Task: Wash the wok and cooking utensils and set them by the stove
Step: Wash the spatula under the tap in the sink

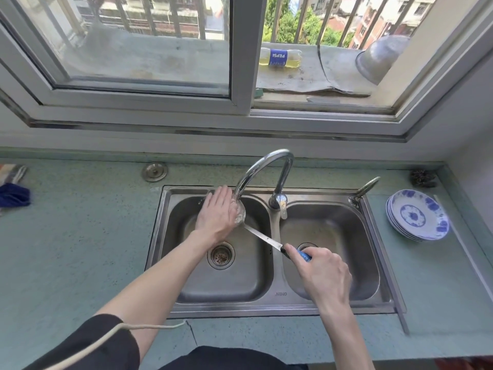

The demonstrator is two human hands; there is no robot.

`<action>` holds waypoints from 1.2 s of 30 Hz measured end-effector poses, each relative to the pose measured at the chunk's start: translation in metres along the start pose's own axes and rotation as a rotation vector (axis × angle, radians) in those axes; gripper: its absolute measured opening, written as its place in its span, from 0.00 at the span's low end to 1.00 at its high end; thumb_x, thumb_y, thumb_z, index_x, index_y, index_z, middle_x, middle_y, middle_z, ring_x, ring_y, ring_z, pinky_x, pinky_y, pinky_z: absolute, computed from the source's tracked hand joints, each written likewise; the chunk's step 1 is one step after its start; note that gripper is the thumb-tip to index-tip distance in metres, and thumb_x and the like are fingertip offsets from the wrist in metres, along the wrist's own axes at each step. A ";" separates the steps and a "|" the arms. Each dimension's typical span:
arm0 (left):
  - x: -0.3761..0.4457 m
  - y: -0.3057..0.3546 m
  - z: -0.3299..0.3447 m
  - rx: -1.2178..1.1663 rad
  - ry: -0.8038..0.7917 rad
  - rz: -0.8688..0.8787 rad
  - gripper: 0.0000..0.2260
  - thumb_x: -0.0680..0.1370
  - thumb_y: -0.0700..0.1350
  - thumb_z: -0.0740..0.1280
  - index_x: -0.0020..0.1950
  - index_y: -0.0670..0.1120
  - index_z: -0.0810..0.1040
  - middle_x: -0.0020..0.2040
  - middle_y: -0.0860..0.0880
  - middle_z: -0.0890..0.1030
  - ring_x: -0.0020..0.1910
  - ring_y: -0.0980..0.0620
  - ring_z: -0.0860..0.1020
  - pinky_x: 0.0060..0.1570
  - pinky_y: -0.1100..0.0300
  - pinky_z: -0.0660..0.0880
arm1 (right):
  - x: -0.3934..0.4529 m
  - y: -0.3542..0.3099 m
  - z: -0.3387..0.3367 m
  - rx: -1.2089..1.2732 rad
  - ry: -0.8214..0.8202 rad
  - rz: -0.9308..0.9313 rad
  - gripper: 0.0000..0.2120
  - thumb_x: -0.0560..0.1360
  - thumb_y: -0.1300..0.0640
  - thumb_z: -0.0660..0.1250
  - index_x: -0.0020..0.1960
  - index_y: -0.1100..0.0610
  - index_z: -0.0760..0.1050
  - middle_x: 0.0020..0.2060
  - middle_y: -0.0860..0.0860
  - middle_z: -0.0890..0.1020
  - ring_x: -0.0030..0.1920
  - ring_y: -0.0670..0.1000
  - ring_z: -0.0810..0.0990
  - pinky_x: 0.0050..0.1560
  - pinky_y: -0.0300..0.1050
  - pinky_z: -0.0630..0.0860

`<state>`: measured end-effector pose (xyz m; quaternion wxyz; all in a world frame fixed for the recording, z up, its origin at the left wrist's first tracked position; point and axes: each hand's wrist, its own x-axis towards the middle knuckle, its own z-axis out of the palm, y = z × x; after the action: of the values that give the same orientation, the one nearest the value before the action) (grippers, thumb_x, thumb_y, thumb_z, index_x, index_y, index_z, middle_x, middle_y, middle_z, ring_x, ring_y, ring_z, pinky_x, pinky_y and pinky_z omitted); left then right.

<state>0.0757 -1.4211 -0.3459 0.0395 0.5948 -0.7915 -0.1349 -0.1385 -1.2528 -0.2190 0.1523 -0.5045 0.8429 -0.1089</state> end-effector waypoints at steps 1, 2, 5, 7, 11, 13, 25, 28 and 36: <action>-0.003 0.003 0.001 0.040 0.016 0.062 0.29 0.85 0.55 0.39 0.83 0.42 0.48 0.83 0.45 0.49 0.82 0.49 0.46 0.80 0.50 0.43 | 0.000 -0.002 0.001 0.014 0.014 0.008 0.34 0.76 0.28 0.62 0.31 0.58 0.71 0.26 0.51 0.73 0.34 0.60 0.74 0.34 0.49 0.70; -0.009 0.008 0.004 0.069 0.018 0.132 0.30 0.84 0.56 0.37 0.83 0.43 0.49 0.83 0.45 0.50 0.82 0.48 0.47 0.80 0.49 0.44 | 0.000 -0.004 0.001 0.023 0.030 0.012 0.34 0.76 0.28 0.62 0.31 0.58 0.70 0.26 0.51 0.73 0.33 0.59 0.73 0.34 0.49 0.69; -0.024 0.019 0.017 0.065 -0.037 0.295 0.31 0.83 0.57 0.36 0.83 0.44 0.48 0.83 0.45 0.48 0.82 0.50 0.44 0.80 0.50 0.44 | 0.003 -0.008 0.003 0.005 0.061 0.009 0.33 0.77 0.29 0.61 0.30 0.57 0.69 0.26 0.51 0.73 0.33 0.60 0.73 0.35 0.50 0.72; -0.023 0.017 0.018 0.083 -0.027 0.310 0.31 0.84 0.57 0.38 0.83 0.43 0.50 0.83 0.45 0.50 0.82 0.50 0.46 0.80 0.51 0.46 | 0.005 -0.006 0.004 0.000 0.051 0.007 0.33 0.77 0.29 0.61 0.29 0.56 0.68 0.27 0.51 0.74 0.34 0.60 0.74 0.34 0.49 0.71; -0.013 0.018 0.003 0.066 0.039 0.165 0.31 0.84 0.57 0.42 0.81 0.41 0.58 0.79 0.41 0.64 0.79 0.43 0.60 0.80 0.51 0.50 | 0.001 -0.005 0.004 0.003 0.036 -0.001 0.33 0.77 0.29 0.61 0.30 0.57 0.68 0.26 0.50 0.72 0.34 0.60 0.73 0.33 0.48 0.67; -0.010 0.024 0.000 0.029 0.035 0.171 0.32 0.83 0.59 0.42 0.81 0.41 0.58 0.79 0.41 0.63 0.79 0.42 0.59 0.80 0.49 0.51 | 0.001 -0.007 0.004 0.012 0.048 0.011 0.33 0.77 0.29 0.61 0.30 0.58 0.68 0.26 0.51 0.72 0.34 0.61 0.72 0.33 0.49 0.65; 0.000 0.008 0.000 0.000 -0.001 -0.034 0.31 0.83 0.59 0.40 0.83 0.44 0.52 0.83 0.46 0.51 0.82 0.48 0.48 0.80 0.50 0.47 | -0.003 -0.009 -0.001 -0.015 0.027 -0.020 0.33 0.76 0.29 0.63 0.28 0.55 0.65 0.25 0.49 0.70 0.32 0.58 0.71 0.31 0.48 0.65; 0.004 0.007 -0.001 -0.082 0.006 -0.096 0.29 0.84 0.58 0.54 0.81 0.45 0.58 0.78 0.45 0.63 0.76 0.43 0.63 0.73 0.47 0.64 | -0.006 -0.005 0.000 -0.013 0.042 -0.020 0.34 0.75 0.28 0.63 0.29 0.57 0.66 0.24 0.50 0.70 0.33 0.60 0.73 0.32 0.48 0.68; 0.006 0.002 -0.012 -0.651 0.169 -0.595 0.22 0.68 0.65 0.74 0.33 0.47 0.77 0.33 0.50 0.82 0.37 0.49 0.79 0.37 0.57 0.70 | 0.009 0.032 -0.005 0.055 0.069 0.083 0.33 0.79 0.31 0.58 0.27 0.54 0.77 0.26 0.49 0.80 0.34 0.57 0.78 0.36 0.47 0.75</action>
<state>0.0744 -1.4278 -0.3345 0.2487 0.7621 -0.4961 -0.3335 -0.1710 -1.2458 -0.2263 0.1414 -0.4605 0.8646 -0.1427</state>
